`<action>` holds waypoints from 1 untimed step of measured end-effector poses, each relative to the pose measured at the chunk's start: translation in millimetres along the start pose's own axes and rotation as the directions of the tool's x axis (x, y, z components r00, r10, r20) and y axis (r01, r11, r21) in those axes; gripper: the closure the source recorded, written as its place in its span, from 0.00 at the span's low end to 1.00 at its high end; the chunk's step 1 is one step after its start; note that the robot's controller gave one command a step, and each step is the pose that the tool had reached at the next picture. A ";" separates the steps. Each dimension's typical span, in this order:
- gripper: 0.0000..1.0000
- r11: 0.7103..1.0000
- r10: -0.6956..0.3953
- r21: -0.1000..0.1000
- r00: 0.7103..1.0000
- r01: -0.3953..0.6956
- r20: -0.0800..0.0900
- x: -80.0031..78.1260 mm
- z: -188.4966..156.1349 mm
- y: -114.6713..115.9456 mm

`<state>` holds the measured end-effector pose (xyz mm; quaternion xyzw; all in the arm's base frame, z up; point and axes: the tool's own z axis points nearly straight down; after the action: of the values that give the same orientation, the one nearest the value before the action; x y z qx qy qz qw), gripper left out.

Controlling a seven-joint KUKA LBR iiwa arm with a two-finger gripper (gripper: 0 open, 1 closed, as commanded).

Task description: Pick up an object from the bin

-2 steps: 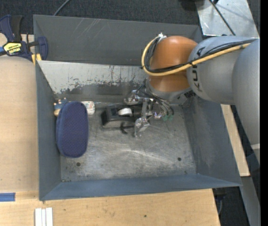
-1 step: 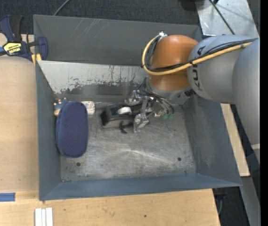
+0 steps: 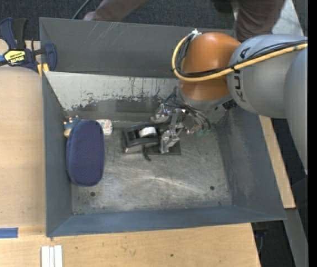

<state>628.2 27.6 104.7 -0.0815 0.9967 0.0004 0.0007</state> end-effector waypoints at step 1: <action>1.00 1.000 0.002 0.001 1.000 -0.002 -0.001 0.5 -29.0 -0.5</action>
Offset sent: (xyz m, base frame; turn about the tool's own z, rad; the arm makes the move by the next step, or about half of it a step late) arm -0.0001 0.0000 0.0299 0.0000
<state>627.7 27.0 133.7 -0.0806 0.9967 -0.0004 0.0003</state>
